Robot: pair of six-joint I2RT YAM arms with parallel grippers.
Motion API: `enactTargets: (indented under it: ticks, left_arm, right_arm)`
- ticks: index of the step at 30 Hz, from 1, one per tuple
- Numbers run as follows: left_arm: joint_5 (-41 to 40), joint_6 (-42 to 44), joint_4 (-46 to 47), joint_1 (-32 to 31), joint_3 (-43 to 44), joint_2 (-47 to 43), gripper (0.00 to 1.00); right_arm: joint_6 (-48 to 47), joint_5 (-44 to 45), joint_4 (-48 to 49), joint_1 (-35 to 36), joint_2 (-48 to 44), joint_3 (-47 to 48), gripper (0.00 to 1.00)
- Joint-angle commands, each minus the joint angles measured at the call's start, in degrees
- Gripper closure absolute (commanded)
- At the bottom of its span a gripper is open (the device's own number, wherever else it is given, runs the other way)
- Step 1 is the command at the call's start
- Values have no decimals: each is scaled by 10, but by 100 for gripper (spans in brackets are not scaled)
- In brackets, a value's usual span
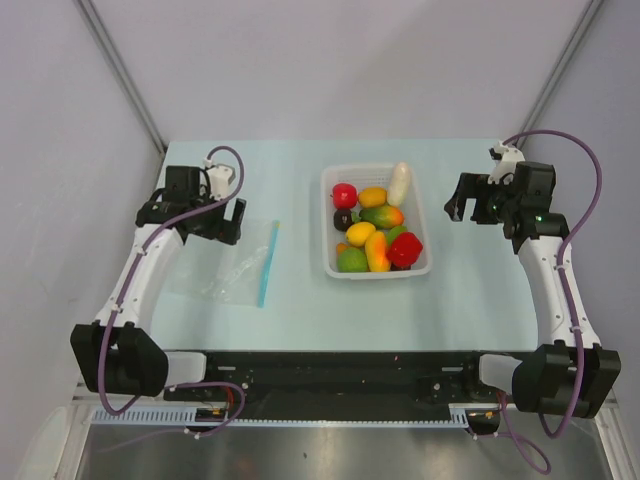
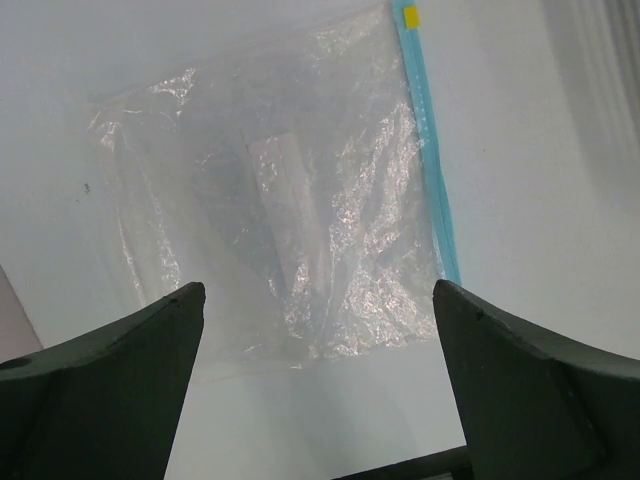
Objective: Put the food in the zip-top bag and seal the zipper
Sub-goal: Pick up the zipper food storage bag at the center of the board.
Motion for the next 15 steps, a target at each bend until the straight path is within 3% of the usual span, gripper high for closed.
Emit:
enactTargets:
  ticks: [1,15]
  left_arm:
    - [-61,11,22,-42,-11,-22,0]
    - [-159,-18,27,-201,-54,48,0]
  right_arm:
    - [6,-1,18,-2,-13,13,0]
    - [14,-2,29,0,-5,10,0]
